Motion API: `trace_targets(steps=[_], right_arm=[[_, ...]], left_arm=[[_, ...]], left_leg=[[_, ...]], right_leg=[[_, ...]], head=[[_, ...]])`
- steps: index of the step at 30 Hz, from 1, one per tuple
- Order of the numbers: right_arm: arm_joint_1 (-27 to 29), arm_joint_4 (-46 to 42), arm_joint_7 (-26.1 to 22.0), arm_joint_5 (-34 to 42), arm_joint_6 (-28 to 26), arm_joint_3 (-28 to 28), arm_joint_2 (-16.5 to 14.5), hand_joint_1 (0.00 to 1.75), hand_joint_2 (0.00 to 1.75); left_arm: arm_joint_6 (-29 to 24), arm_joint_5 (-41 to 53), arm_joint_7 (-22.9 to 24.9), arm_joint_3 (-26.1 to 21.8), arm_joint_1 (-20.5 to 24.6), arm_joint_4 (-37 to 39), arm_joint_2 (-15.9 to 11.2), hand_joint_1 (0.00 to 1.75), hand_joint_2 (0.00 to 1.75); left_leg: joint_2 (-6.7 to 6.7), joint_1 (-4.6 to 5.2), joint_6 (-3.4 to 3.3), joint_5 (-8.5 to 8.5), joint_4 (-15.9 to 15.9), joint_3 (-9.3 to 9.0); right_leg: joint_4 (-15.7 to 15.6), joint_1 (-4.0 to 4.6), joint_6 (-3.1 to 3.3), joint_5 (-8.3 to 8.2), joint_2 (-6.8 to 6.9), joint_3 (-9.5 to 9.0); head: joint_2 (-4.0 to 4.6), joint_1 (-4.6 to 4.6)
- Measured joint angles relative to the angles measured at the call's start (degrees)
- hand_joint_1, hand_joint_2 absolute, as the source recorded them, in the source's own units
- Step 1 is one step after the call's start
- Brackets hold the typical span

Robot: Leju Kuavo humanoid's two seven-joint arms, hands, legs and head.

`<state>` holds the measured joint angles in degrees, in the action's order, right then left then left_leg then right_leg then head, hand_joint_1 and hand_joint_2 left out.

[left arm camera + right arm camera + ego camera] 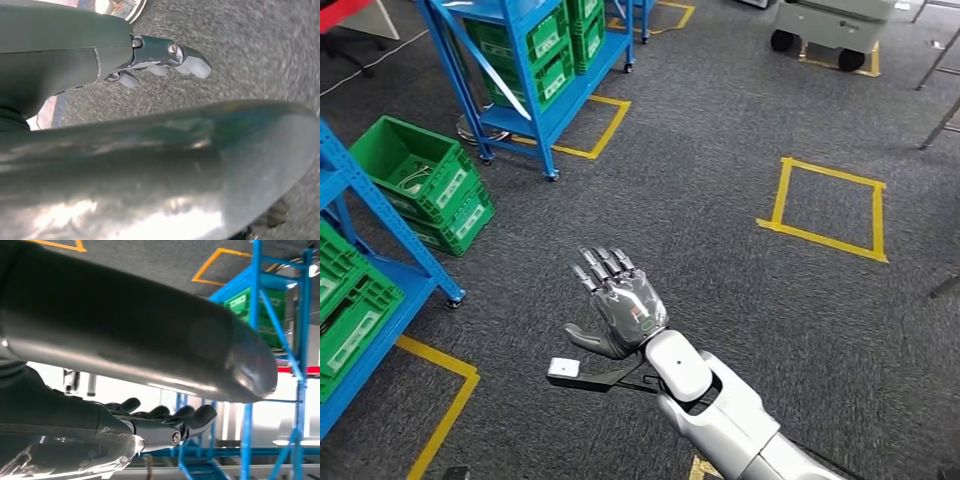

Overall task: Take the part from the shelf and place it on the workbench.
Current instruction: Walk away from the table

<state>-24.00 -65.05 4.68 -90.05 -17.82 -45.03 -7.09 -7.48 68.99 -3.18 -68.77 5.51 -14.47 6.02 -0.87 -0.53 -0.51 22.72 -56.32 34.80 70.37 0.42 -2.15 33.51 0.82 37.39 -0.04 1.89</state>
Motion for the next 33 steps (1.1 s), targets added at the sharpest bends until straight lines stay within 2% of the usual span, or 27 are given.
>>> trace_targets(steps=[1, 2, 3, 4, 6, 7, 8, 10, 11, 13, 14, 15, 16, 17, 18, 19, 20, 21, 23, 24, 26, 27, 28, 30, 31, 32, 33], right_arm=[[0.11, 0.05, 0.01, 0.00, 0.01, 0.01, 0.05, 0.00, 0.00], [0.20, 0.09, 0.02, 0.00, 0.01, 0.01, 0.10, 0.00, 0.00], [0.23, 0.13, 0.02, 0.00, 0.01, 0.01, 0.11, 0.00, 0.00], [0.22, 0.15, 0.02, 0.00, 0.01, 0.01, 0.12, 0.00, 0.00], [0.12, 0.15, 0.02, 0.00, 0.01, 0.01, 0.12, 0.00, 0.00], [0.08, 0.16, 0.02, 0.00, 0.01, 0.01, 0.12, 0.00, 0.00], [0.06, 0.17, 0.03, 0.00, 0.02, 0.00, 0.12, 0.00, 0.00], [0.03, 0.19, 0.04, 0.00, 0.02, -0.01, 0.09, 0.00, 0.00], [0.00, 0.20, 0.04, 0.00, 0.02, -0.02, 0.06, 0.00, 0.00], [-0.10, 0.20, 0.04, 0.00, -0.01, -0.02, 0.00, 0.00, 0.00], [-0.11, 0.21, 0.05, 0.00, -0.01, -0.02, 0.02, 0.00, 0.00], [-0.07, 0.24, 0.05, 0.00, -0.01, -0.02, 0.06, 0.00, 0.00], [0.01, 0.28, 0.08, 0.00, 0.00, -0.02, 0.11, 0.00, 0.00], [0.09, 0.32, 0.11, 0.00, 0.02, -0.02, 0.15, 0.00, 0.00], [0.14, 0.35, 0.17, 0.00, 0.04, -0.02, 0.16, 0.00, 0.00], [0.15, 0.37, 0.28, 0.00, 0.05, -0.02, 0.16, 0.00, 0.00], [0.13, 0.37, 0.40, 0.00, 0.07, -0.02, 0.16, 0.00, 0.00], [0.10, 0.37, 0.55, 0.00, 0.08, -0.02, 0.16, 0.00, 0.00], [0.00, 0.37, 0.89, 0.00, 0.13, -0.01, 0.22, 0.00, 0.00], [-0.03, 0.37, 1.02, 0.00, 0.14, -0.02, 0.25, 0.00, 0.00], [-0.05, 0.37, 1.18, 0.00, 0.15, -0.09, 0.27, 0.00, 0.00], [-0.08, 0.36, 1.23, 0.00, 0.13, -0.15, 0.27, 0.00, 0.00], [-0.10, 0.34, 1.32, 0.00, 0.10, -0.20, 0.29, 0.00, 0.00], [-0.04, 0.34, 1.63, 0.00, 0.04, -0.28, 0.47, 0.00, 0.00], [0.06, 0.35, 1.78, 0.00, 0.02, -0.31, 0.61, 0.00, 0.00], [0.15, 0.36, 1.91, 0.00, -0.01, -0.36, 0.75, 0.00, 0.00], [0.20, 0.37, 1.99, 0.00, -0.04, -0.43, 0.84, 0.00, 0.00]], left_arm=[[0.01, 0.01, -0.01, 0.00, 0.03, 0.00, 0.00, 0.00, 0.00], [0.02, 0.01, -0.01, -0.01, 0.01, 0.00, 0.01, 0.00, 0.00], [0.03, 0.01, -0.01, -0.01, -0.05, 0.00, 0.03, 0.00, 0.00], [0.05, 0.01, -0.01, -0.02, -0.09, 0.00, 0.05, 0.00, 0.00], [0.07, 0.00, -0.01, -0.01, -0.07, 0.00, 0.05, 0.00, 0.00], [0.08, 0.00, -0.01, -0.01, -0.03, 0.00, 0.04, 0.00, 0.00], [0.09, 0.01, -0.02, -0.01, -0.04, 0.00, 0.02, 0.00, 0.00], [0.13, 0.01, -0.03, -0.02, -0.26, 0.00, -0.05, 0.00, 0.00], [0.16, 0.00, -0.03, -0.02, -0.41, 0.03, -0.05, 0.00, 0.00], [0.22, -0.02, -0.03, -0.03, -0.49, 0.10, -0.05, 0.00, 0.00], [0.25, -0.03, -0.04, -0.04, -0.41, 0.14, -0.01, 0.00, 0.00], [0.27, -0.04, -0.08, -0.05, -0.31, 0.15, 0.01, 0.00, 0.00], [0.28, -0.07, -0.15, -0.07, -0.23, 0.15, 0.02, 0.00, 0.00], [0.28, -0.08, -0.28, -0.10, -0.23, 0.15, 0.01, 0.00, 0.00], [0.26, -0.09, -0.43, -0.15, -0.28, 0.15, -0.02, 0.00, 0.00], [0.24, -0.10, -0.56, -0.19, -0.33, 0.15, -0.07, 0.00, 0.00], [0.21, -0.10, -0.66, -0.23, -0.35, 0.15, -0.13, 0.00, 0.00], [0.17, -0.10, -0.69, -0.26, -0.31, 0.15, -0.19, 0.00, 0.00], [0.10, -0.09, -0.72, -0.29, -0.10, 0.15, -0.27, 0.00, 0.00], [0.07, -0.08, -0.72, -0.32, -0.04, 0.15, -0.28, 0.00, 0.00], [0.03, -0.08, -0.71, -0.37, -0.18, 0.15, -0.28, 0.00, 0.00], [0.03, -0.06, -0.68, -0.39, -0.31, 0.15, -0.28, 0.00, 0.00], [0.03, -0.04, -0.65, -0.40, -0.36, 0.15, -0.29, 0.00, 0.00], [0.02, 0.01, -0.58, -0.42, -0.26, 0.15, -0.33, 0.00, 0.00], [0.01, 0.02, -0.58, -0.43, -0.19, 0.15, -0.34, 0.00, 0.00], [0.03, 0.04, -0.58, -0.43, -0.18, 0.15, -0.33, 0.00, 0.00], [0.06, 0.05, -0.58, -0.43, -0.22, 0.15, -0.30, 0.00, 0.00]], left_leg=[[-0.81, 0.01, -0.05, -0.02, -0.01, 0.04], [-1.68, 0.02, -0.05, -0.04, -0.02, 0.04], [-2.54, 0.02, -0.03, -0.08, -0.02, 0.03], [-3.44, -0.02, 0.03, -0.13, -0.04, 0.00], [-5.09, -0.07, 0.39, -0.24, -0.15, 0.09], [-5.83, -0.12, 0.69, -0.35, -0.19, 0.25], [-6.45, -0.19, 1.06, -0.49, -0.19, 0.48], [-7.65, -0.43, 1.85, -0.91, 0.05, 0.88], [-7.33, -0.41, 2.16, -0.87, -0.02, 1.07], [-4.39, -0.11, 2.60, 0.96, -2.62, 2.42], [-2.26, 0.01, 2.74, 2.77, -5.67, 3.80], [-0.85, 0.04, 2.88, 4.79, -9.60, 5.60], [-0.20, 0.01, 3.02, 6.35, -13.31, 7.26], [0.09, -0.01, 3.11, 7.03, -15.72, 8.23], [0.26, -0.02, 3.17, 6.63, -16.04, 8.16], [0.52, -0.01, 3.17, 5.27, -14.05, 6.92], [1.29, 0.01, 3.12, 3.40, -10.32, 4.74], [2.80, 0.20, 3.09, 1.96, -6.12, 2.39], [4.78, 0.48, 2.48, 0.59, -0.77, -0.43], [4.91, 0.64, 2.11, 0.70, -0.03, -0.66], [3.42, 0.57, 1.31, 0.63, 0.03, -0.46], [2.75, 0.43, 1.00, 0.57, 0.07, -0.48], [2.08, 0.25, 0.69, 0.46, 0.12, -0.51], [0.72, 0.01, 0.23, 0.35, 0.14, -0.47], [-0.06, 0.01, 0.09, 0.32, 0.14, -0.42], [-0.90, 0.01, 0.04, 0.31, 0.13, -0.40], [-1.76, 0.00, 0.05, 0.30, 0.12, -0.42]], right_leg=[[3.44, 0.00, 0.01, 1.06, -0.45, 1.85], [5.07, 0.00, 0.10, 1.10, -0.62, 2.92], [4.35, 0.01, 0.24, -0.02, -0.76, 2.87], [1.45, -0.01, 0.41, -2.04, -1.11, 1.71], [-7.03, -0.34, 0.60, -6.00, -3.71, -2.10], [-10.03, -0.50, 0.64, -7.03, -4.93, -3.59], [-11.58, -0.57, 0.68, -7.35, -5.81, -4.37], [-11.82, -0.44, 1.12, -7.41, -5.14, -4.58], [-11.94, -0.45, 1.47, -7.57, -4.46, -4.60], [-12.34, -0.60, 2.24, -7.88, -2.90, -4.69], [-12.44, -0.55, 2.50, -7.93, -2.07, -4.67], [-12.49, -0.47, 2.68, -7.92, -1.21, -4.63], [-12.49, -0.40, 2.75, -7.88, -0.30, -4.58], [-12.48, -0.36, 2.79, -7.84, 0.61, -4.55], [-12.48, -0.35, 2.78, -7.81, 1.49, -4.55], [-12.47, -0.35, 2.72, -7.77, 2.29, -4.60], [-12.46, -0.34, 2.61, -7.69, 3.04, -4.69], [-12.41, -0.17, 2.41, -7.55, 3.72, -4.78], [-12.27, 0.30, 1.93, -7.24, 4.90, -4.89], [-12.26, 0.52, 1.70, -7.11, 5.50, -4.96], [-12.28, 0.50, 1.21, -6.82, 6.33, -5.12], [-11.73, 0.38, 0.85, -6.30, 5.49, -4.97], [-10.03, 0.24, 0.49, -5.19, 3.97, -4.27], [-2.93, 0.03, -0.02, -1.63, 0.49, -1.05], [1.23, -0.01, -0.11, 0.02, -0.28, 0.99], [4.18, -0.02, -0.12, 0.83, -0.54, 2.56], [4.95, -0.02, -0.07, 0.43, -0.64, 3.18]], head=[[0.00, -0.04], [0.00, -0.06], [0.00, -0.07], [0.00, -0.07], [0.00, -0.05], [0.00, -0.04], [0.00, -0.01], [0.00, 0.01], [0.00, 0.04], [0.00, 0.46], [0.00, 0.67], [0.00, 0.85], [0.00, 0.85], [0.00, 0.87], [0.00, 0.88], [0.00, 0.89], [0.00, 0.90], [0.00, 0.92], [-0.01, 0.90], [-0.01, 0.85], [0.00, 0.74], [0.00, 0.68], [0.00, 0.59], [0.00, 0.37], [0.00, 0.32], [0.00, 0.30], [0.00, 0.28]])
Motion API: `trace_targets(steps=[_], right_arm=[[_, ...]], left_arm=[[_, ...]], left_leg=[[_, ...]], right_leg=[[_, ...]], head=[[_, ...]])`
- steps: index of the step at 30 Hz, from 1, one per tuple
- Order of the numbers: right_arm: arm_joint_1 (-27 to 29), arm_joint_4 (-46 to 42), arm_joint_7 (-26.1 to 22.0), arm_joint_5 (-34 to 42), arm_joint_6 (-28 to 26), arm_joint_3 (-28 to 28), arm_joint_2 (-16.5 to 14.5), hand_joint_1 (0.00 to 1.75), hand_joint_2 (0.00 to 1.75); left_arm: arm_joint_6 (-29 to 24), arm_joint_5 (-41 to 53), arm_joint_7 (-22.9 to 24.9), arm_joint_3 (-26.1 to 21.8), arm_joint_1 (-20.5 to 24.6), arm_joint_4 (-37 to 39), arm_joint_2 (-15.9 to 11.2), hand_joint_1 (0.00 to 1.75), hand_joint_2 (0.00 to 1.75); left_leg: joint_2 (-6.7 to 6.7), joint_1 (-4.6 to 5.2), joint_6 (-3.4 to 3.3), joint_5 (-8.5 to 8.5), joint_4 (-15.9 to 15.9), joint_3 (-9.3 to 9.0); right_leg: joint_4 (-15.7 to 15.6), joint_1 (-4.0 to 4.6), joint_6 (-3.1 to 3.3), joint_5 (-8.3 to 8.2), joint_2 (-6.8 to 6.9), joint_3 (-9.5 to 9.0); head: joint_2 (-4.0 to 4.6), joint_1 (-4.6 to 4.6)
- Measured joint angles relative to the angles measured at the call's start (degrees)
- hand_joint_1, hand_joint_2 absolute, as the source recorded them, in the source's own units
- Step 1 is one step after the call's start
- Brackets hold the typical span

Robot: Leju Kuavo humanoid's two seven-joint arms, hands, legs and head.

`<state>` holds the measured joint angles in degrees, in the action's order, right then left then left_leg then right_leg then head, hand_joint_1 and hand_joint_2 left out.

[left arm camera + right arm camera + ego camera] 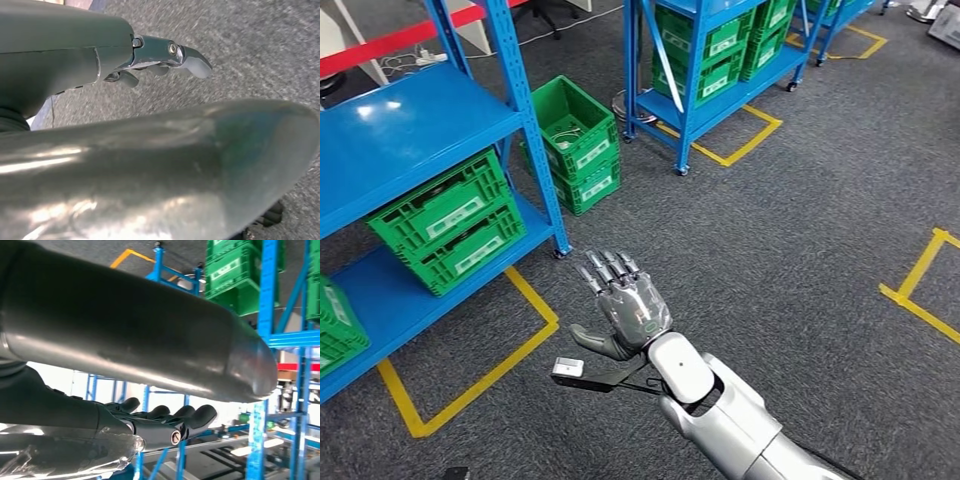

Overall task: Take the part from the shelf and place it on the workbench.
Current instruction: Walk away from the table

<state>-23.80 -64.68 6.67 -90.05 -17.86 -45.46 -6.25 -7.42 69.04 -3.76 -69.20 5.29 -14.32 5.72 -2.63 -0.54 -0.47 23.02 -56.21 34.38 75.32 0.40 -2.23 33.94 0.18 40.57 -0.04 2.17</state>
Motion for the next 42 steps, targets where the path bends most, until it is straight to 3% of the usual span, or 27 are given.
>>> trace_targets(steps=[1, 2, 4, 6, 8, 10, 12, 14, 15, 16, 17, 19, 21, 23, 24, 26, 28, 30, 31, 32, 34, 35, 36, 38, 40, 42], right_arm=[[0.00, 0.00, 0.07, 0.00, -0.05, -0.08, 0.05, 0.00, 0.00], [-0.04, -0.01, 0.10, 0.00, -0.15, -0.16, 0.07, 0.00, 0.00], [-0.16, -0.02, 0.14, 0.00, -0.45, -0.32, 0.09, 0.00, 0.00], [-0.19, -0.03, 0.21, 0.00, -0.72, -0.50, 0.15, 0.00, 0.00], [-0.21, -0.08, 0.30, -0.01, -0.81, -0.73, 0.18, 0.00, 0.00], [-0.31, -0.19, 0.38, -0.02, -0.87, -0.96, 0.17, 0.00, 0.00], [-0.35, -0.28, 0.56, -0.02, -0.96, -1.07, 0.22, 0.00, 0.00], [-0.20, -0.31, 0.79, -0.02, -1.05, -1.17, 0.30, 0.00, 0.00], [-0.09, -0.30, 0.84, -0.02, -1.14, -1.26, 0.33, 0.00, 0.00], [0.02, -0.31, 0.78, -0.02, -1.27, -1.35, 0.34, 0.00, 0.00], [0.12, -0.31, 0.60, -0.02, -1.44, -1.41, 0.35, 0.00, 0.00], [0.56, -0.32, -0.12, -0.02, -1.91, -1.42, 0.35, 0.00, 0.00], [1.63, -0.26, -0.95, -0.02, -2.50, -1.10, 0.34, 0.00, 0.00], [3.15, -0.03, -1.32, -0.02, -3.33, -0.79, 0.29, 0.00, 0.00], [3.83, 0.15, -1.32, -0.02, -3.80, -0.74, 0.26, 0.00, 0.00], [4.86, 0.66, -1.19, -0.01, -4.75, -0.61, 0.21, 0.00, 0.00], [5.96, 1.51, -1.10, 0.00, -5.25, -0.09, 0.22, 0.00, 0.00], [7.74, 2.80, -1.15, 0.00, -5.53, 1.02, 0.22, 0.00, 0.00], [8.78, 3.71, -1.17, 0.00, -6.01, 1.80, 0.21, 0.00, 0.00], [9.78, 4.84, -1.08, 0.00, -6.84, 2.69, 0.21, 0.00, 0.00], [11.35, 7.48, -0.56, 0.00, -9.24, 4.66, 0.19, 0.00, 0.00], [11.92, 8.74, -0.26, 0.00, -10.33, 5.53, 0.19, 0.00, 0.00], [12.39, 9.87, -0.03, 0.01, -11.11, 6.26, 0.17, 0.00, 0.00], [13.13, 11.68, 0.50, 0.02, -11.68, 7.28, 0.00, 0.00, 0.00], [13.41, 13.10, 2.39, 0.02, -11.76, 7.84, -0.30, 0.00, 0.00], [13.56, 14.66, 5.20, 0.01, -12.42, 8.11, -0.42, 0.00, 0.00]], left_arm=[[0.03, 0.01, -0.01, 0.00, -0.05, 0.00, 0.05, 0.00, 0.00], [0.05, 0.01, -0.02, 0.00, -0.07, 0.00, 0.10, 0.00, 0.00], [0.05, 0.02, -0.09, 0.00, 0.01, 0.00, 0.17, 0.00, 0.00], [0.05, 0.03, -0.17, 0.00, 0.04, 0.00, 0.17, 0.00, 0.00], [0.04, 0.03, -0.22, -0.01, -0.22, 0.00, 0.09, 0.00, 0.00], [0.01, 0.03, -0.22, -0.02, -0.39, 0.04, 0.11, 0.00, 0.00], [-0.02, 0.03, -0.22, -0.02, -0.18, 0.08, 0.25, 0.00, 0.00], [-0.07, 0.10, -0.22, -0.02, -0.02, 0.09, 0.32, 0.00, 0.00], [-0.12, 0.15, -0.21, -0.02, -0.07, 0.09, 0.33, 0.00, 0.00], [-0.17, 0.20, -0.21, -0.03, -0.15, 0.09, 0.32, 0.00, 0.00], [-0.24, 0.26, -0.20, -0.03, -0.21, 0.09, 0.30, 0.00, 0.00], [-0.37, 0.34, -0.15, -0.04, -0.13, 0.09, 0.29, 0.00, 0.00], [-0.52, 0.31, -0.04, -0.05, 0.11, 0.09, 0.37, 0.00, 0.00], [-0.65, 0.11, 0.07, -0.16, 0.08, 0.09, 0.46, 0.00, 0.00], [-0.72, 0.02, 0.13, -0.26, -0.06, 0.09, 0.54, 0.00, 0.00], [-0.85, -0.04, 0.26, -0.43, -0.18, 0.09, 0.64, 0.00, 0.00], [-0.98, -0.06, 0.33, -0.50, -0.05, 0.09, 0.68, 0.00, 0.00], [-1.15, -0.14, 0.39, -0.62, 0.01, 0.09, 0.75, 0.00, 0.00], [-1.27, -0.20, 0.44, -0.72, -0.06, 0.09, 0.83, 0.00, 0.00], [-1.43, -0.31, 0.48, -0.81, -0.13, 0.09, 0.91, 0.00, 0.00], [-1.78, -0.46, 0.55, -0.96, -0.24, 0.09, 1.04, 0.00, 0.00], [-1.92, -0.51, 0.57, -1.02, -0.24, 0.09, 1.07, 0.00, 0.00], [-2.01, -0.52, 0.60, -1.11, -0.27, 0.09, 1.08, 0.00, 0.00], [-2.09, -0.52, 0.62, -1.43, -0.53, 0.09, 1.08, 0.00, 0.00], [-2.24, -0.55, 0.64, -1.75, -0.79, 0.09, 1.10, 0.00, 0.00], [-2.41, -0.58, 0.66, -1.89, -0.59, 0.09, 1.25, 0.00, 0.00]], left_leg=[[-0.92, -0.03, 0.04, -0.02, -0.01, -0.05], [-1.84, -0.10, 0.12, -0.04, -0.03, -0.12], [-3.52, -0.17, 0.52, -0.11, -0.16, -0.04], [-4.84, -0.33, 1.28, -0.39, -0.16, 0.41], [-5.86, -0.62, 2.10, -0.71, 0.02, 0.82], [-3.71, -0.38, 2.63, 0.36, -1.45, 1.67], [0.19, -0.06, 2.97, 3.69, -7.40, 4.57], [1.73, -0.16, 3.24, 6.64, -14.78, 8.09], [1.94, -0.21, 3.34, 6.77, -16.41, 8.79], [2.09, -0.25, 3.40, 5.85, -15.84, 8.38], [2.50, -0.28, 3.42, 4.14, -13.14, 6.87], [5.08, -0.14, 3.28, 0.93, -5.18, 2.43], [6.81, 0.06, 2.71, 0.00, -0.58, -0.01], [5.69, 0.09, 1.95, 0.20, -0.15, -0.05], [4.98, -0.02, 1.64, 0.19, -0.11, -0.05], [3.60, -0.34, 0.97, 0.03, 0.00, -0.09], [2.19, -0.47, 0.52, -0.06, 0.00, 0.02], [0.47, -0.47, 0.38, -0.08, -0.01, 0.08], [-0.47, -0.49, 0.41, -0.10, -0.02, 0.07], [-1.43, -0.55, 0.48, -0.14, -0.03, 0.04], [-3.25, -0.62, 0.88, -0.22, -0.15, 0.11], [-4.01, -0.63, 1.20, -0.29, -0.22, 0.24], [-4.60, -0.67, 1.56, -0.39, -0.26, 0.42], [-5.52, -0.88, 2.34, -0.73, -0.10, 0.81], [-3.78, -0.82, 2.93, -0.25, -0.79, 1.31], [-0.07, -0.52, 3.21, 2.65, -5.36, 3.40]], right_leg=[[-1.73, -0.03, 0.11, -1.58, -0.18, -0.59], [-5.42, -0.13, 0.22, -3.89, -0.76, -2.18], [-13.51, -0.57, 0.36, -7.28, -3.62, -5.99], [-16.63, -0.73, 0.59, -7.82, -5.37, -7.57], [-16.82, -0.64, 1.21, -8.00, -4.26, -7.69], [-17.25, -0.78, 2.01, -8.30, -2.78, -7.90], [-17.57, -0.76, 2.55, -8.42, -1.12, -7.98], [-17.59, -0.62, 2.74, -8.36, 0.71, -7.91], [-17.59, -0.59, 2.76, -8.30, 1.58, -7.91], [-17.58, -0.59, 2.75, -8.25, 2.38, -7.93], [-17.57, -0.59, 2.66, -8.17, 3.12, -8.00], [-17.39, -0.32, 2.23, -7.85, 4.44, -8.19], [-17.21, 0.18, 1.64, -7.46, 5.69, -8.40], [-17.30, 0.36, 1.15, -7.15, 7.06, -8.75], [-17.11, 0.27, 0.81, -6.81, 6.86, -8.78], [-13.98, -0.04, 0.13, -4.68, 4.22, -7.46], [-6.46, -0.29, -0.26, -1.11, 1.01, -3.83], [-0.75, -0.36, -0.33, 0.44, 0.12, -0.79], [-0.98, -0.39, -0.29, -0.43, -0.02, -0.67], [-3.48, -0.46, -0.20, -2.23, -0.29, -1.67], [-11.66, -0.83, -0.12, -6.06, -2.37, -5.39], [-14.70, -1.00, -0.07, -7.05, -3.43, -6.95], [-16.28, -1.06, 0.02, -7.35, -4.18, -7.79], [-16.47, -0.88, 0.57, -7.39, -3.77, -7.98], [-16.56, -0.88, 1.39, -7.72, -2.68, -7.87], [-16.76, -0.90, 2.05, -7.88, -1.27, -7.85]], head=[[0.00, 0.00], [0.00, -0.01], [0.00, 0.01], [0.00, 0.06], [0.00, 0.06], [0.00, 0.42], [0.00, 0.88], [0.00, 0.97], [0.00, 1.00], [0.00, 0.99], [0.00, 1.00], [0.00, 1.08], [0.00, 0.98], [0.00, 0.74], [0.00, 0.63], [0.00, 0.34], [0.00, -0.01], [-0.01, -0.10], [-0.01, -0.10], [-0.01, -0.10], [0.00, -0.11], [0.00, -0.11], [0.00, -0.11], [0.00, -0.08], [0.00, 0.07], [0.00, 0.39]])
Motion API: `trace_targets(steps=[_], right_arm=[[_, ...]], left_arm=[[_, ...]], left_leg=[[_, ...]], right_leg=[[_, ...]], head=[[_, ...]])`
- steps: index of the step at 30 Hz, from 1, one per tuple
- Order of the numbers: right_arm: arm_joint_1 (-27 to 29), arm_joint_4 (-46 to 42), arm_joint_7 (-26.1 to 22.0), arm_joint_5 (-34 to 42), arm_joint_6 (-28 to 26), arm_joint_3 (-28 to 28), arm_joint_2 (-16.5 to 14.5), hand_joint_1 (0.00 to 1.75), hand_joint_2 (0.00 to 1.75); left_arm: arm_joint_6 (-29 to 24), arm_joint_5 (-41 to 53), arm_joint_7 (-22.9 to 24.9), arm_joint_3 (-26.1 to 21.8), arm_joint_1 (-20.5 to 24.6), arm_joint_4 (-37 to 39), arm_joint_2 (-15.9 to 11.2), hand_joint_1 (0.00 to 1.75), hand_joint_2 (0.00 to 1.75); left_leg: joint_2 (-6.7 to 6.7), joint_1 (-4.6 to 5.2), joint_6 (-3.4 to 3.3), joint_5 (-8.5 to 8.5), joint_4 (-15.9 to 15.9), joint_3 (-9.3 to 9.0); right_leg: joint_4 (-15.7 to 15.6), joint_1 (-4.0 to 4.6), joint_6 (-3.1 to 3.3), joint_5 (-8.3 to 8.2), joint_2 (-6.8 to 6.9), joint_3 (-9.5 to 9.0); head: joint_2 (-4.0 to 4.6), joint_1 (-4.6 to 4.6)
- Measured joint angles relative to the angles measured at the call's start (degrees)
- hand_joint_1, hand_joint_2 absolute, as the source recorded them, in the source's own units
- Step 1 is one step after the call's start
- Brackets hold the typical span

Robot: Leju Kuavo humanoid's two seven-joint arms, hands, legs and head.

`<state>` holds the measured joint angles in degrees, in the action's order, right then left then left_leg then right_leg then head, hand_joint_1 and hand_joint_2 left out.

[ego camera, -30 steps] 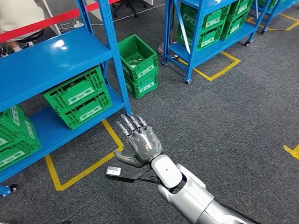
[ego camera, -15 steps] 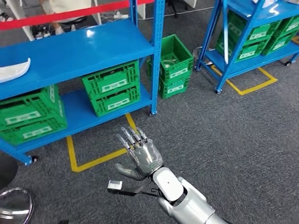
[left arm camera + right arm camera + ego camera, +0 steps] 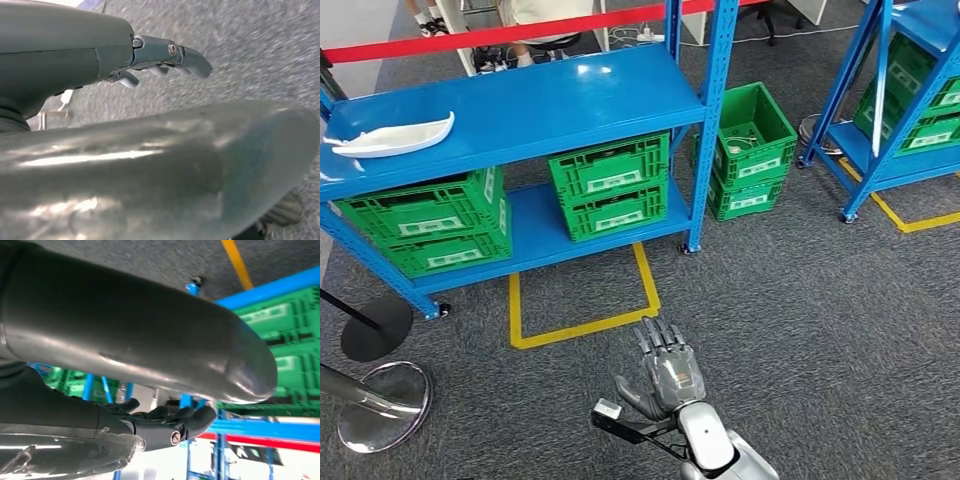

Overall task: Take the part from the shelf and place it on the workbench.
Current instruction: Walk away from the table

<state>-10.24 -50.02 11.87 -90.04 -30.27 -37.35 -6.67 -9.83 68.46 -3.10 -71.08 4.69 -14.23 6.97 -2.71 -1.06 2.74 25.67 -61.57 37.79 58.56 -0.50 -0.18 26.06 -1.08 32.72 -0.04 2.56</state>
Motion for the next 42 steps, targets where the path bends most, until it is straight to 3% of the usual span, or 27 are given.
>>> trace_targets(steps=[2, 3, 4, 6, 8, 9, 10, 12, 14, 16, 18, 19, 20, 21, 23, 25, 27, 29, 31, 33, 34, 35, 36, 39, 40, 42], right_arm=[[0.52, 2.33, 3.09, 0.01, -1.96, 0.44, 0.12, 0.00, 0.00], [0.84, 3.76, 4.98, 0.01, -3.46, 0.75, 0.21, 0.00, 0.00], [1.13, 5.22, 7.10, 0.01, -5.10, 1.12, 0.31, 0.00, 0.00], [1.75, 7.53, 10.97, 0.04, -7.65, 2.21, 0.47, 0.00, 0.00], [2.61, 8.93, 13.07, 0.09, -8.71, 3.98, 0.74, 0.00, 0.00], [3.09, 9.45, 13.43, 0.15, -8.95, 4.99, 0.89, 0.00, 0.00], [3.56, 10.05, 13.36, 0.32, -9.11, 6.13, 1.02, 0.00, 0.00], [4.40, 11.44, 12.54, 1.06, -9.24, 8.90, 1.08, 0.00, 0.00], [5.09, 13.40, 11.51, 1.88, -9.29, 12.81, 1.03, 0.00, 0.00], [6.00, 15.73, 11.09, 2.31, -9.36, 16.92, 1.02, 0.00, 0.00], [7.29, 17.94, 11.24, 2.35, -9.37, 20.88, 1.03, 0.00, 0.00], [7.99, 18.82, 11.51, 2.09, -9.37, 23.04, 1.03, 0.00, 0.00], [8.69, 19.46, 11.96, 1.63, -9.37, 25.41, 1.03, 0.00, 0.00], [9.38, 19.82, 12.57, 1.13, -9.38, 27.83, 1.03, 0.00, 0.00], [10.46, 19.98, 13.86, 0.48, -9.39, 31.98, 1.02, 0.00, 0.00], [11.16, 20.01, 14.62, 0.27, -9.41, 34.77, 0.92, 0.00, 0.00], [11.78, 20.02, 14.90, 0.18, -9.42, 36.83, 0.76, 0.00, 0.00], [12.27, 20.01, 15.04, 0.12, -9.43, 38.55, 0.62, 0.00, 0.00], [12.83, 20.01, 15.60, 0.08, -9.46, 39.75, 0.54, 0.00, 0.00], [13.54, 19.98, 17.19, 0.06, -9.46, 40.82, 0.53, 0.00, 0.00], [13.88, 19.88, 18.11, 0.05, -9.46, 41.42, 0.53, 0.00, 0.00], [14.20, 19.72, 18.91, 0.06, -9.46, 42.09, 0.53, 0.00, 0.00], [14.48, 19.51, 19.46, 0.06, -9.46, 42.79, 0.53, 0.00, 0.00], [15.12, 19.06, 20.40, 0.06, -9.46, 45.31, 0.54, 0.00, 0.00], [15.26, 19.02, 20.56, 0.06, -9.46, 46.18, 0.54, 0.00, 0.00], [15.39, 19.04, 20.64, 0.05, -9.46, 47.82, 0.55, 0.00, 0.00]], left_arm=[[-0.33, -0.04, 0.00, -0.08, 0.29, 0.00, 0.19, 0.00, 0.00], [-0.60, -0.08, 0.00, -0.16, 0.32, 0.01, 0.22, 0.00, 0.00], [-0.95, -0.14, 0.00, -0.29, 0.26, 0.00, 0.26, 0.00, 0.00], [-1.72, -0.33, 0.00, -0.57, 0.13, 0.01, 0.31, 0.00, 0.00], [-2.38, -0.53, 0.00, -0.85, 0.25, 0.00, 0.49, 0.00, 0.00], [-2.62, -0.57, 0.00, -0.98, 0.35, 0.00, 0.61, 0.00, 0.00], [-2.83, -0.64, 0.00, -1.12, 0.40, 0.00, 0.76, 0.00, 0.00], [-3.24, -0.87, 0.00, -1.43, 0.24, 0.00, 1.05, 0.00, 0.00], [-3.68, -1.21, 0.01, -1.77, 0.07, 0.00, 1.31, 0.00, 0.00], [-4.01, -1.53, 0.03, -2.08, 0.20, 0.00, 1.54, 0.00, 0.00], [-4.38, -1.78, 0.04, -2.40, 0.28, 0.00, 1.82, 0.00, 0.00], [-4.71, -1.86, 0.03, -2.58, 0.23, 0.00, 1.97, 0.00, 0.00], [-5.22, -1.89, 0.02, -2.73, 0.17, 0.00, 2.11, 0.00, 0.00], [-5.84, -1.89, -0.01, -2.84, 0.14, 0.00, 2.22, 0.00, 0.00], [-7.05, -1.84, -0.13, -2.94, 0.16, 0.00, 2.37, 0.00, 0.00], [-7.76, -1.80, -0.25, -2.99, 0.18, 0.00, 2.41, 0.00, 0.00], [-8.00, -1.79, -0.28, -3.14, 0.07, -0.01, 2.42, 0.00, 0.00], [-8.06, -1.79, -0.28, -3.26, -0.02, -0.02, 2.45, 0.00, 0.00], [-8.40, -1.58, -0.29, -3.27, 0.22, -0.02, 2.53, 0.00, 0.00], [-9.66, -0.65, -0.34, -3.24, 0.42, -0.02, 2.63, 0.00, 0.00], [-10.57, -0.03, -0.42, -3.22, 0.38, -0.02, 2.65, 0.00, 0.00], [-11.49, 0.55, -0.51, -3.20, 0.27, -0.03, 2.62, 0.00, 0.00], [-12.26, 0.96, -0.63, -3.19, 0.17, -0.04, 2.56, 0.00, 0.00], [-13.57, 1.57, -1.09, -3.15, 0.29, -0.10, 2.43, 0.00, 0.00], [-13.79, 1.65, -1.22, -3.14, 0.38, -0.11, 2.41, 0.00, 0.00], [-14.01, 1.70, -1.34, -3.13, 0.39, -0.11, 2.42, 0.00, 0.00]], left_leg=[[1.82, 0.08, 0.14, 3.81, -7.77, 3.54], [2.03, 0.08, 0.13, 4.71, -10.48, 4.63], [2.12, 0.09, 0.07, 4.53, -11.17, 4.68], [2.91, 0.19, -0.23, 1.66, -6.03, 1.39], [5.42, 0.55, -0.70, -0.74, 1.51, -3.00], [6.24, 0.75, -0.96, -1.17, 3.73, -4.19], [6.52, 0.95, -1.25, -1.17, 4.69, -4.60], [5.10, 0.97, -1.93, -1.34, 4.98, -4.48], [3.75, 0.67, -2.61, -1.57, 5.23, -4.58], [2.31, 0.49, -3.11, -1.75, 5.31, -4.52], [0.54, 0.53, -3.33, -1.84, 5.29, -4.38], [-0.37, 0.54, -3.33, -1.86, 5.27, -4.37], [-1.29, 0.52, -3.29, -1.89, 5.25, -4.41], [-2.21, 0.47, -3.22, -1.92, 5.23, -4.46], [-3.81, 0.43, -2.81, -2.00, 5.11, -4.39], [-4.93, 0.42, -2.14, -2.22, 5.02, -4.00], [-5.66, 0.26, -1.45, -2.49, 5.06, -3.58], [-3.13, 0.39, -0.92, -1.50, 3.70, -2.85], [0.72, 0.60, -0.57, 1.86, -1.88, -0.26], [1.89, 0.53, -0.37, 5.16, -9.16, 3.10], [2.00, 0.52, -0.35, 5.56, -10.98, 3.80], [2.09, 0.52, -0.38, 4.89, -10.66, 3.39], [2.31, 0.53, -0.49, 3.41, -8.26, 1.88], [5.64, 0.93, -1.21, -0.28, 2.42, -4.40], [6.43, 1.08, -1.48, -0.50, 4.15, -5.32], [5.73, 1.18, -2.04, -0.51, 4.68, -5.36]], right_leg=[[-0.02, 0.21, 0.27, 0.06, 1.74, 0.12], [-0.02, 0.29, 0.31, 0.09, 2.66, 0.17], [-0.01, 0.34, 0.32, 0.11, 3.54, 0.19], [-0.01, 0.39, 0.23, 0.18, 5.08, 0.10], [0.07, 0.65, -0.19, 0.40, 6.41, -0.04], [0.10, 0.81, -0.49, 0.50, 7.02, -0.12], [0.07, 0.95, -0.82, 0.56, 7.61, -0.24], [-0.13, 0.88, -1.50, 0.69, 8.49, -0.52], [1.53, 0.63, -2.28, 2.15, 6.32, -0.01], [7.99, 0.45, -2.74, 5.70, 2.72, 2.74], [15.07, 0.43, -2.78, 8.41, 1.38, 6.12], [16.13, 0.43, -2.74, 8.26, 1.22, 6.74], [14.74, 0.40, -2.67, 6.94, 1.07, 6.17], [11.28, 0.31, -2.61, 4.86, 0.63, 4.56], [3.31, -0.08, -2.53, 1.79, -1.88, 0.74], [-0.05, -0.28, -2.28, 1.24, -3.62, -0.99], [-0.06, -0.16, -1.68, 1.09, -2.75, -1.13], [-0.15, -0.15, -0.92, 0.87, -1.43, -1.16], [-0.25, -0.10, -0.31, 0.83, 0.15, -1.17], [-0.25, 0.04, -0.03, 0.92, 1.97, -1.11], [-0.24, 0.07, 0.01, 0.95, 2.82, -1.08], [-0.24, 0.08, 0.00, 0.97, 3.57, -1.08], [-0.24, 0.08, -0.05, 0.99, 4.20, -1.11], [-0.07, 0.49, -0.66, 1.25, 5.71, -1.33], [-0.06, 0.67, -0.96, 1.33, 6.16, -1.43], [-0.28, 0.77, -1.57, 1.39, 7.16, -1.76]], head=[[-0.01, 0.16], [-0.01, 0.15], [-0.01, 0.17], [0.00, 0.17], [0.00, 0.15], [0.00, 0.09], [0.00, 0.05], [-0.01, 0.00], [-0.01, -0.22], [0.00, -0.59], [0.00, -0.77], [0.00, -0.82], [0.00, -0.83], [0.00, -0.84], [0.00, -0.90], [0.00, -0.87], [0.00, -0.84], [0.00, -0.64], [0.00, -0.28], [0.00, -0.16], [0.00, -0.16], [0.00, -0.15], [0.00, -0.14], [0.00, -0.17], [0.00, -0.25], [0.00, -0.39]])
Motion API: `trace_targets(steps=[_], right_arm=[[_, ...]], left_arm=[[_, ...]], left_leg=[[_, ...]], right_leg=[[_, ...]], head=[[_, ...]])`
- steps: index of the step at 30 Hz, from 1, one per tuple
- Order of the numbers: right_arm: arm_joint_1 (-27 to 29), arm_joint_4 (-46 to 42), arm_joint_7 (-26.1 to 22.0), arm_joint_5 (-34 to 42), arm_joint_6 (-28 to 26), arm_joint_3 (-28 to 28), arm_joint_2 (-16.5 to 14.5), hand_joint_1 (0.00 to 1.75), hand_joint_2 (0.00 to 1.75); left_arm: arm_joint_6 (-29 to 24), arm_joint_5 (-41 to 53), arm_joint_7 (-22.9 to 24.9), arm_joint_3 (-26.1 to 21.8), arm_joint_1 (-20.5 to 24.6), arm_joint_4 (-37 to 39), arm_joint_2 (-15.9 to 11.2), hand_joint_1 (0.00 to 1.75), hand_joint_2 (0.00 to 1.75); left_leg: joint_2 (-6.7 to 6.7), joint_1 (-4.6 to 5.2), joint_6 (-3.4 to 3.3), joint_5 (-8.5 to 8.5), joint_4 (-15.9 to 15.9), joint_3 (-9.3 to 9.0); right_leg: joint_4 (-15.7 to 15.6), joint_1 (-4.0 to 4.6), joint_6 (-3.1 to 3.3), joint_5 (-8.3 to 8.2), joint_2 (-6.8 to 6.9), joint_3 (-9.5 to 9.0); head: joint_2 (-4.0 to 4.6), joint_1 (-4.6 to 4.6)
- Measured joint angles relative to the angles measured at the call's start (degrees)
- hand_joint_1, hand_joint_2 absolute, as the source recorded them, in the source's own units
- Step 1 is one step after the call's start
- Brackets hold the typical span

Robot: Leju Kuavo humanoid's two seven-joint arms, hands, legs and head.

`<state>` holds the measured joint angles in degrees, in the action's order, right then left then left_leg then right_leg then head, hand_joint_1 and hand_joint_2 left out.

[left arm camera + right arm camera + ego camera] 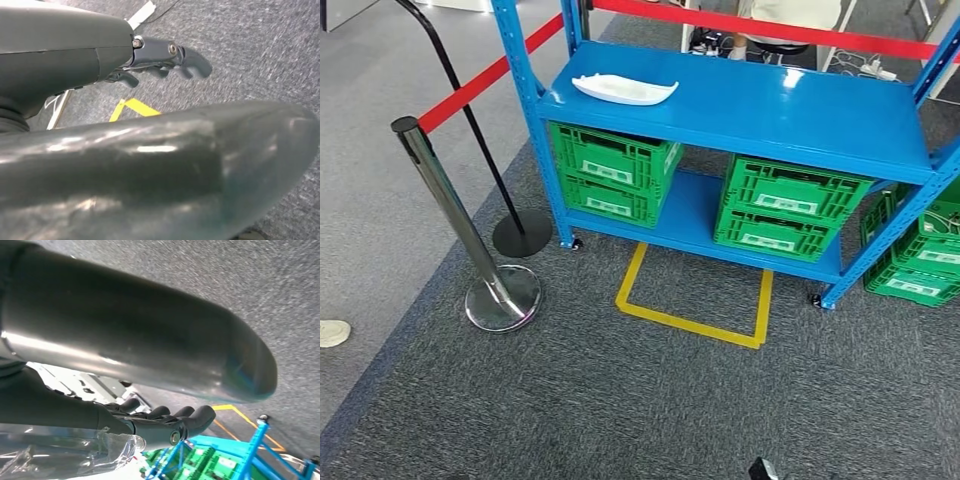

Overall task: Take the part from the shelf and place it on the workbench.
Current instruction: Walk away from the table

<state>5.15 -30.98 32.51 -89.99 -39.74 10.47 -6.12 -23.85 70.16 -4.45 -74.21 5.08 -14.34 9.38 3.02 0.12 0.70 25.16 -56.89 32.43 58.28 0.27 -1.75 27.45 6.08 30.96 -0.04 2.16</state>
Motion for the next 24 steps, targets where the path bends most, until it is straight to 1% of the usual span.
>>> trace_targets(steps=[1, 2, 3, 4, 5, 6, 7, 8, 9, 10, 11, 12, 13, 14, 15, 17, 18, 20, 21, 22, 24], right_arm=[[-0.01, 0.02, 0.03, 0.00, 0.00, 0.74, 0.00, 0.00, 0.00], [-0.04, 0.05, 0.08, -0.01, -0.02, 1.49, 0.00, 0.00, 0.00], [-0.05, 0.11, 0.11, -0.01, -0.03, 2.19, 0.00, 0.00, 0.00], [-0.05, 0.26, 0.01, -0.01, -0.05, 2.92, 0.00, 0.00, 0.00], [-0.04, 0.48, -0.23, -0.01, -0.07, 3.78, -0.01, 0.00, 0.00], [-0.04, 0.73, -0.50, -0.01, -0.07, 4.73, -0.01, 0.00, 0.00], [-0.07, 0.98, -0.57, 0.00, -0.06, 5.82, -0.02, 0.00, 0.00], [-0.13, 1.21, -0.18, 0.00, -0.06, 6.91, -0.02, 0.00, 0.00], [-0.21, 1.43, 0.65, 0.00, -0.06, 7.91, -0.02, 0.00, 0.00], [-0.34, 1.67, 1.73, 0.00, -0.06, 8.81, -0.02, 0.00, 0.00], [-0.54, 1.96, 2.74, 0.00, -0.06, 9.56, -0.03, 0.00, 0.00], [-0.74, 2.23, 3.52, 0.00, -0.05, 10.19, -0.04, 0.00, 0.00], [-0.90, 2.48, 4.04, -0.01, -0.05, 10.73, -0.07, 0.00, 0.00], [-1.01, 2.72, 4.42, -0.01, -0.05, 11.23, -0.13, 0.00, 0.00], [-1.03, 2.88, 4.80, -0.01, -0.05, 11.70, -0.21, 0.00, 0.00], [-1.05, 3.13, 5.58, -0.01, -0.06, 12.69, -0.33, 0.00, 0.00], [-1.08, 3.20, 5.93, -0.01, -0.06, 13.13, -0.36, 0.00, 0.00], [-1.13, 3.31, 6.38, -0.02, -0.07, 13.79, -0.42, 0.00, 0.00], [-1.13, 3.36, 6.52, -0.02, -0.07, 13.98, -0.48, 0.00, 0.00], [-1.12, 3.40, 6.63, -0.03, -0.07, 14.11, -0.60, 0.00, 0.00], [-1.09, 3.44, 6.78, -0.04, -0.07, 14.22, -0.86, 0.00, 0.00]], left_arm=[[-0.09, 0.02, -0.03, 0.01, -0.09, 0.00, -0.01, 0.00, 0.00], [-0.22, 0.03, -0.01, 0.01, -0.13, -0.02, -0.02, 0.00, 0.00], [-0.36, 0.04, 0.03, 0.01, -0.10, -0.04, -0.03, 0.00, 0.00], [-0.50, 0.07, 0.09, 0.02, -0.02, -0.07, -0.01, 0.00, 0.00], [-0.64, 0.14, 0.20, 0.02, 0.06, -0.09, 0.02, 0.00, 0.00], [-0.75, 0.25, 0.35, 0.02, 0.11, -0.09, 0.05, 0.00, 0.00], [-0.92, 0.41, 0.60, 0.03, 0.12, -0.09, 0.08, 0.00, 0.00], [-1.17, 0.67, 0.93, 0.04, 0.10, -0.09, 0.09, 0.00, 0.00], [-1.52, 1.02, 1.32, 0.09, 0.09, -0.09, 0.10, 0.00, 0.00], [-1.95, 1.46, 1.78, 0.19, 0.08, -0.09, 0.11, 0.00, 0.00], [-2.40, 1.91, 2.24, 0.31, 0.08, -0.11, 0.11, 0.00, 0.00], [-2.82, 2.34, 2.69, 0.44, 0.10, -0.14, 0.11, 0.00, 0.00], [-3.24, 2.75, 3.15, 0.57, 0.10, -0.17, 0.09, 0.00, 0.00], [-3.79, 3.25, 3.65, 0.70, 0.08, -0.20, 0.07, 0.00, 0.00], [-4.54, 3.86, 4.23, 0.89, 0.04, -0.22, 0.05, 0.00, 0.00], [-6.36, 5.22, 5.52, 1.44, -0.08, -0.23, 0.07, 0.00, 0.00], [-7.24, 5.77, 6.11, 1.74, -0.11, -0.24, 0.09, 0.00, 0.00], [-8.78, 6.51, 7.03, 2.25, -0.13, -0.24, 0.14, 0.00, 0.00], [-9.34, 6.68, 7.34, 2.43, -0.14, -0.25, 0.17, 0.00, 0.00], [-9.74, 6.78, 7.55, 2.58, -0.15, -0.25, 0.22, 0.00, 0.00], [-9.96, 6.70, 7.64, 2.73, -0.17, -0.26, 0.37, 0.00, 0.00]], left_leg=[[-0.50, -0.08, -0.31, -0.11, 0.14, 0.02], [-0.99, -0.19, -0.67, -0.27, 0.26, 0.01], [-1.42, -0.35, -1.02, -0.44, 0.38, -0.01], [-1.84, -0.45, -1.27, -0.54, 0.41, 0.06], [-2.28, -0.46, -1.45, -0.58, 0.39, 0.14], [-2.73, -0.45, -1.54, -0.61, 0.38, 0.20], [-3.18, -0.43, -1.58, -0.62, 0.36, 0.21], [-3.58, -0.44, -1.57, -0.63, 0.35, 0.16], [-3.91, -0.48, -1.52, -0.64, 0.33, 0.07], [-4.21, -0.52, -1.37, -0.62, 0.30, -0.03], [-4.43, -0.46, -1.11, -0.58, 0.21, -0.06], [-4.61, -0.37, -0.79, -0.56, 0.10, -0.01], [-4.71, -0.24, -0.58, -0.52, -0.01, 0.11], [-4.76, -0.11, -0.79, -0.63, -0.09, 0.26], [-4.79, -0.07, -1.32, -0.75, -0.10, 0.37], [-4.78, -0.06, -2.45, -1.03, 0.07, 0.41], [-4.78, -0.09, -2.58, -1.11, 0.19, 0.39], [-4.78, -0.18, -2.31, -1.29, 0.46, 0.37], [-4.78, -0.23, -2.00, -1.38, 0.59, 0.36], [-4.78, -0.30, -1.45, -1.46, 0.72, 0.35], [-4.78, -0.47, -0.03, -1.58, 0.95, 0.36]], right_leg=[[0.12, -0.08, -0.35, 0.22, -0.18, -0.03], [0.90, -0.19, -0.70, 0.91, -1.05, 0.24], [2.88, -0.30, -1.01, 2.21, -2.37, 1.09], [6.10, -0.40, -1.23, 3.99, -3.98, 2.57], [10.10, -0.45, -1.34, 5.92, -5.05, 4.42], [13.83, -0.46, -1.40, 7.34, -5.58, 6.23], [16.04, -0.47, -1.43, 7.76, -5.79, 7.39], [16.02, -0.49, -1.44, 7.01, -5.86, 7.52], [13.64, -0.55, -1.43, 5.22, -5.87, 6.53], [9.61, -0.67, -1.45, 2.94, -5.94, 4.67], [5.54, -0.77, -1.50, 1.33, -6.21, 2.81], [2.45, -0.87, -1.36, 0.29, -6.49, 1.31], [0.66, -0.97, -1.26, -0.16, -6.76, 0.50], [0.17, -1.00, -1.12, -0.07, -6.96, 0.34], [0.10, -1.03, -0.95, -0.26, -6.97, 0.33], [0.07, -0.91, -0.83, -0.39, -6.98, 0.47], [0.07, -0.80, -0.65, -0.42, -6.98, 0.50], [0.09, -0.61, -0.29, -0.44, -6.97, 0.58], [0.10, -0.55, -0.13, -0.47, -6.96, 0.63], [0.12, -0.50, -0.02, -0.48, -6.95, 0.69], [0.17, -0.39, 0.19, -0.52, -6.93, 0.82]], head=[[0.00, -0.04], [0.00, -0.18], [0.00, -0.37], [0.00, -0.63], [0.00, -0.85], [0.00, -0.96], [0.00, -1.01], [0.00, -1.03], [0.00, -1.03], [0.00, -1.05], [0.00, -1.12], [0.00, -1.15], [0.00, -1.18], [0.00, -1.18], [0.00, -1.14], [0.00, -1.12], [0.00, -1.13], [0.00, -1.14], [0.00, -1.13], [0.00, -1.13], [0.00, -1.14]])
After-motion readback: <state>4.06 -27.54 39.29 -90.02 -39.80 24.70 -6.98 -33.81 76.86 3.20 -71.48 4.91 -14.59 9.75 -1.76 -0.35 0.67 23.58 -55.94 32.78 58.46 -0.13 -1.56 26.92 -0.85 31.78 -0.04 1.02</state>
